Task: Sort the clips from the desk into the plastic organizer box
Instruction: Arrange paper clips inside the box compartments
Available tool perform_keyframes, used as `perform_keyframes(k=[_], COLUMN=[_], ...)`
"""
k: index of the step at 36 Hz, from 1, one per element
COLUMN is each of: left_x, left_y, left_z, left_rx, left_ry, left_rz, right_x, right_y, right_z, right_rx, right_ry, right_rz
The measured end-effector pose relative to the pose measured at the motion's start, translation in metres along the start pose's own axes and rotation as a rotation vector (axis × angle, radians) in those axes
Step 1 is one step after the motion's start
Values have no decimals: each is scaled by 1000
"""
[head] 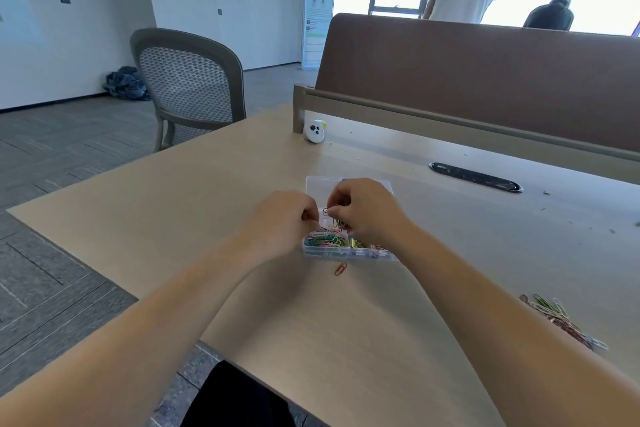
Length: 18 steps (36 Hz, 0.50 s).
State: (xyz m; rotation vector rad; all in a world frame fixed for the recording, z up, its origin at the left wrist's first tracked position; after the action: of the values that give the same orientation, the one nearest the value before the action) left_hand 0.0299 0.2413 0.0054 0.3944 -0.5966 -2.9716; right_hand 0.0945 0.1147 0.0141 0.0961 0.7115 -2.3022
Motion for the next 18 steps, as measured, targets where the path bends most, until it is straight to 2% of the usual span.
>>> perform_keyframes(k=[7, 18], left_x=[-5, -8], left_y=[-11, -20], left_z=[4, 3], left_rx=[3, 5], left_ry=[28, -13], left_rz=[32, 82], right_x=[-10, -14], right_y=[-7, -11], right_z=[-7, -25], right_rx=[48, 156], right_ry=[5, -80], right_rz=[37, 116])
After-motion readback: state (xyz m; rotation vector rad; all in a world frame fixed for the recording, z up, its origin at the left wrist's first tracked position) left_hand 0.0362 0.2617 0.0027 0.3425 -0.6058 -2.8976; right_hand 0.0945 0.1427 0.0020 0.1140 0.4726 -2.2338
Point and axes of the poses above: each hand's wrist, its own x-axis away from the middle knuckle, its own z-axis out of the back of the hand, y = z × x, the point moved 4 cm from there along -x, towards the middle knuckle, and after that the axes turned 6 degrees about z, right-handed, at the moved point
